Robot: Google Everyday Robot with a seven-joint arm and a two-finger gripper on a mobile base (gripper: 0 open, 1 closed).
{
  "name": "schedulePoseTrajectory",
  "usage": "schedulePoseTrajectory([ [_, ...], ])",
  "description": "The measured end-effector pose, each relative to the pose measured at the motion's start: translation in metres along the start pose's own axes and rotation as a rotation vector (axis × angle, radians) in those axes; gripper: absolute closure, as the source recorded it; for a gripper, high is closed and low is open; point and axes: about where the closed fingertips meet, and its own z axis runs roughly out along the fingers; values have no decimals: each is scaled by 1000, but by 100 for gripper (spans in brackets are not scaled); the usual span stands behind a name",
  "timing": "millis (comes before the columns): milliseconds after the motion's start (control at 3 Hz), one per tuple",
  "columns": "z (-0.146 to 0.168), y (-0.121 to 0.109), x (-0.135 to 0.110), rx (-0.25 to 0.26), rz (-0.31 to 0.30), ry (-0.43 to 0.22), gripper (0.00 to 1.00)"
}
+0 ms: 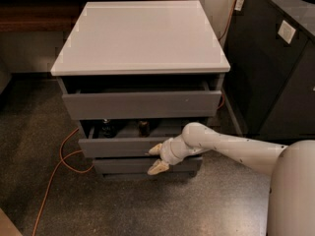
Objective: Pick orange can from middle drawer and place on counter
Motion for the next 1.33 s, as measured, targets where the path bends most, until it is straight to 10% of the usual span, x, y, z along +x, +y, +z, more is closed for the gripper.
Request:
schedulePoseTrajectory([
  [333, 4, 14, -5, -20, 5, -21, 67],
  [1000, 4, 7, -6, -5, 4, -25, 23],
  [1333, -1, -7, -7, 23, -13, -26, 34],
])
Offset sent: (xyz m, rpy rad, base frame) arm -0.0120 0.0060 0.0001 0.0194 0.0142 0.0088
